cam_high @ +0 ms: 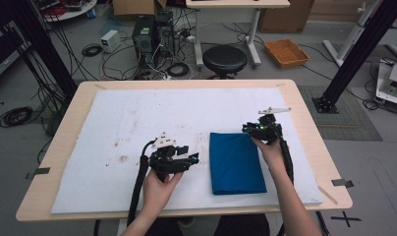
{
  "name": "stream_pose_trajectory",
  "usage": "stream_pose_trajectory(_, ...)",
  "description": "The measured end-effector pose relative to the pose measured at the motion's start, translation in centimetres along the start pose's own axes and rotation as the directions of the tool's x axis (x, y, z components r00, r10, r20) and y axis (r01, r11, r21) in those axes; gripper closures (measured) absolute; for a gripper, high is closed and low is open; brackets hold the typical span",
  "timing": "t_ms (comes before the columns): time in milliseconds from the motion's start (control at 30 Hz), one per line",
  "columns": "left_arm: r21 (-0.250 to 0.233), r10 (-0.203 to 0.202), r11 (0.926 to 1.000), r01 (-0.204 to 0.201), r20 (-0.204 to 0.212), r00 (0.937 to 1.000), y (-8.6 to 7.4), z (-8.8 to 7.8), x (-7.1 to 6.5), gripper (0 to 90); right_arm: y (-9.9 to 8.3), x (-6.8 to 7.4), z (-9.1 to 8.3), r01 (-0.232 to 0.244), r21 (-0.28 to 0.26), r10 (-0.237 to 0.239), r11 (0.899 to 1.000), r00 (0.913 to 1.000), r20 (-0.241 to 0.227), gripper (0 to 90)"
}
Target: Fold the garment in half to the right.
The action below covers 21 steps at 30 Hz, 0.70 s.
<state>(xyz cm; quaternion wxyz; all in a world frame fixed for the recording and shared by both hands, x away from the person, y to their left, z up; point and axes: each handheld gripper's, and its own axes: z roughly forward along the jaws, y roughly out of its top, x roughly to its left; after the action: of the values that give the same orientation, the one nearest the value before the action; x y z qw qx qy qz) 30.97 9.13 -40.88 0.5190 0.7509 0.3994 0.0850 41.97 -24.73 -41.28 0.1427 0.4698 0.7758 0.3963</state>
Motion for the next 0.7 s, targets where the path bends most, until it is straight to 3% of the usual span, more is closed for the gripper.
stream_pose_trajectory(67,0.004,-0.001,1.0000,0.001,0.000,1.0000,-0.1,0.0,0.1,47.1,0.3,0.4,1.4,0.021,0.070,-0.019,0.997,0.9996,-0.020,72.6)
stream_pose_trajectory(200,0.008,-0.001,1.0000,0.001,0.002,1.0000,-0.3,-0.1,0.2,47.1,0.4,1.1,3.0,0.045,0.121,-0.045,0.992,0.9990,-0.005,73.5)
stream_pose_trajectory(267,0.014,-0.001,0.9999,0.001,0.001,1.0000,-0.4,-0.2,0.2,47.1,0.4,1.3,3.6,0.063,0.141,-0.064,0.988,0.9980,0.000,78.3)
stream_pose_trajectory(333,0.012,-0.004,0.9999,0.004,0.001,1.0000,-0.5,-0.2,0.1,47.1,0.5,1.5,4.0,0.083,0.159,-0.085,0.984,0.9963,0.011,89.8)
stream_pose_trajectory(433,0.017,-0.004,0.9998,0.003,0.002,1.0000,-0.6,-0.1,0.1,47.1,0.6,1.7,4.4,0.102,0.159,-0.106,0.982,0.9943,0.014,90.0)
stream_pose_trajectory(600,0.023,0.000,0.9997,0.000,0.011,0.9999,-0.7,-0.1,0.0,47.1,1.1,2.2,4.1,0.119,0.112,-0.119,0.987,0.9929,-0.006,90.0)
stream_pose_trajectory(700,0.023,-0.006,0.9997,0.006,0.014,0.9999,-0.7,-0.1,0.0,47.2,1.0,1.9,4.0,0.097,0.125,-0.094,0.987,0.9952,-0.028,79.7)
